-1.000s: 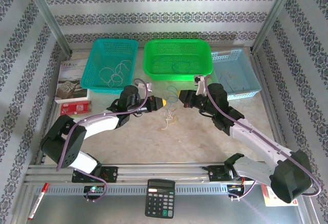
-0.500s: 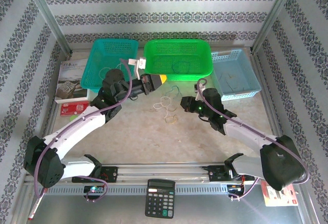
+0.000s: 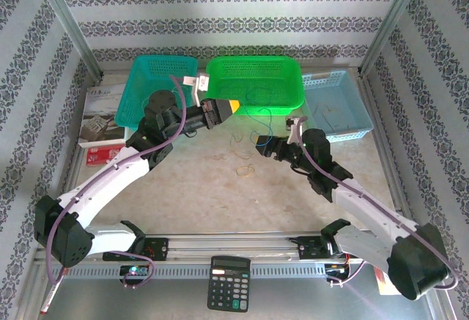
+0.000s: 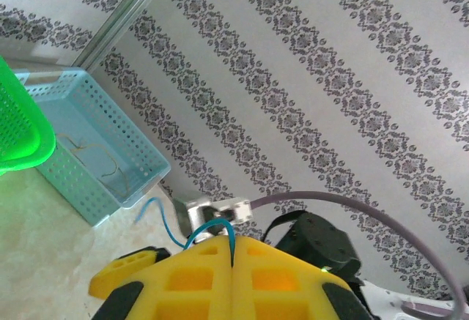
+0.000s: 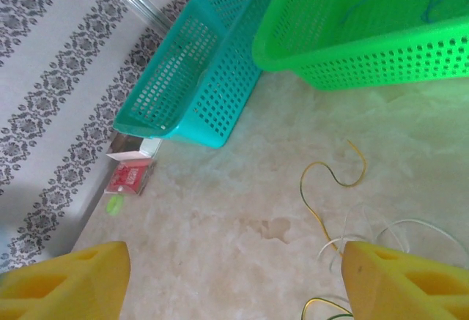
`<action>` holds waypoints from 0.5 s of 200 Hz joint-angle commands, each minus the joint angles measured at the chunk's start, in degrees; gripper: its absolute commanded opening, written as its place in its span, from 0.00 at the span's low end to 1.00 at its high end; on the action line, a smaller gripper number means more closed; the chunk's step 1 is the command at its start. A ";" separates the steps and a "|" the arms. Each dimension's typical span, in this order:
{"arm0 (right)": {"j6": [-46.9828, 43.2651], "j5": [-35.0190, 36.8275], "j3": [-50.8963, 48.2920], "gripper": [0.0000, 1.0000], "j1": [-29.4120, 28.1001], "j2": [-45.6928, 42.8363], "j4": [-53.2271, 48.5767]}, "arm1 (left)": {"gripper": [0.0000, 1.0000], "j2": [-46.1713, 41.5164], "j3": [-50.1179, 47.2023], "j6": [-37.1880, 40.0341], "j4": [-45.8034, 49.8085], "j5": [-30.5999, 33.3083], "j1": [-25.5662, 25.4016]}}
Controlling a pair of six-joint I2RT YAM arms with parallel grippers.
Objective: Untangle the cables
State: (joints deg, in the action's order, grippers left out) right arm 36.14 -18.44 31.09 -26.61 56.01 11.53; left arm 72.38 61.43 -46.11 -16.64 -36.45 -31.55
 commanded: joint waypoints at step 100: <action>-1.37 8.69 -0.24 0.74 5.86 -2.73 -13.53 | 0.00 0.18 4.62 3.25 4.09 -1.17 -1.01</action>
State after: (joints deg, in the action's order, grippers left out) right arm 34.33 -11.60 30.79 -22.11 51.96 0.49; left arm 72.71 64.12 -45.04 -13.47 -36.45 -31.55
